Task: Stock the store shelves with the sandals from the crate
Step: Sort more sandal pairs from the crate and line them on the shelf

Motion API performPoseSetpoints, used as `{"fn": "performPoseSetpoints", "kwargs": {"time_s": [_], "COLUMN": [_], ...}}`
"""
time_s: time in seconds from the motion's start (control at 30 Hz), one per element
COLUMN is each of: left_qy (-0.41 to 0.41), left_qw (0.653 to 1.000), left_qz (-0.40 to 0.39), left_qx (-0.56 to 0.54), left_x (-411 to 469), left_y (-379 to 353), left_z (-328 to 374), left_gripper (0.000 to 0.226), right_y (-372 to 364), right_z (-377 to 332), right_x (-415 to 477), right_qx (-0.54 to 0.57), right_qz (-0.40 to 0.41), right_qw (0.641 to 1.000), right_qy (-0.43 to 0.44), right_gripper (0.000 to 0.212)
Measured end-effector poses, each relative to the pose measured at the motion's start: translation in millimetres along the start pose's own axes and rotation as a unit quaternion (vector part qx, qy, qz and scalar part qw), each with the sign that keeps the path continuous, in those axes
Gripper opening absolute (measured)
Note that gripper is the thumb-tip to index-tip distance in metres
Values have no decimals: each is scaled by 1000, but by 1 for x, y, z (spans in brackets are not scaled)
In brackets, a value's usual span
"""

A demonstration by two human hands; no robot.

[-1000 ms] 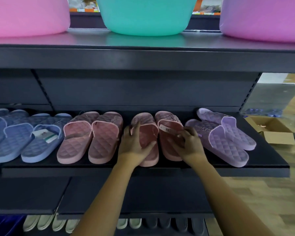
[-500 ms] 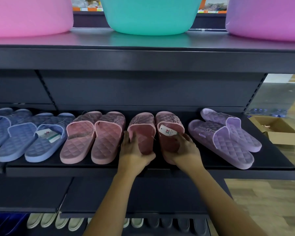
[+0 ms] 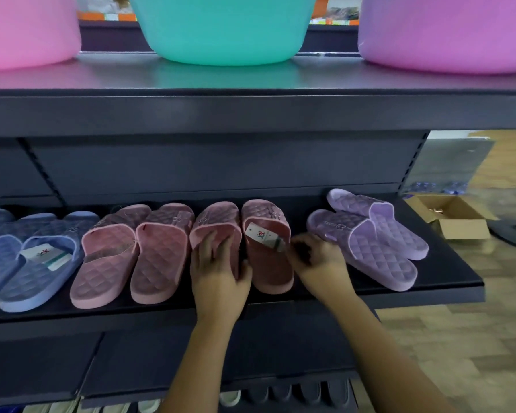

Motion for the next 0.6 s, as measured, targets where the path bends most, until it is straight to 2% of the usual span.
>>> {"fn": "performPoseSetpoints", "kwargs": {"time_s": [0.1,0.2,0.33,0.5,0.6], "left_qy": [-15,-21,-22,-33,-22], "left_qw": [999,997,992,989,989], "left_qz": [2,3,12,-34,-57], "left_qx": [-37,-71,-120,-142,-137], "left_x": [-1,0,-1,-8,-9], "left_y": [-10,-25,-52,-95,-107], "left_z": [28,62,114,161,173], "left_gripper": [40,36,25,14,12], "right_y": [37,77,119,147,153], "right_z": [20,41,93,143,160], "right_x": [2,3,-3,-8,-5], "right_qx": [11,-18,-114,-96,-143], "right_qz": [58,105,115,96,57], "right_qw": [998,994,987,990,984], "right_qy": [10,11,4,-42,-95], "right_gripper": [7,11,19,17,32]}}
Point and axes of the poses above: each hand's wrist, its own x-axis towards the middle knuckle, its own y-axis out of the back of the hand, z = x × y, the point moved 2 cm from there along x, towards the middle knuckle, and after that the axes turned 13 degrees about -z, right-handed, at the moved point
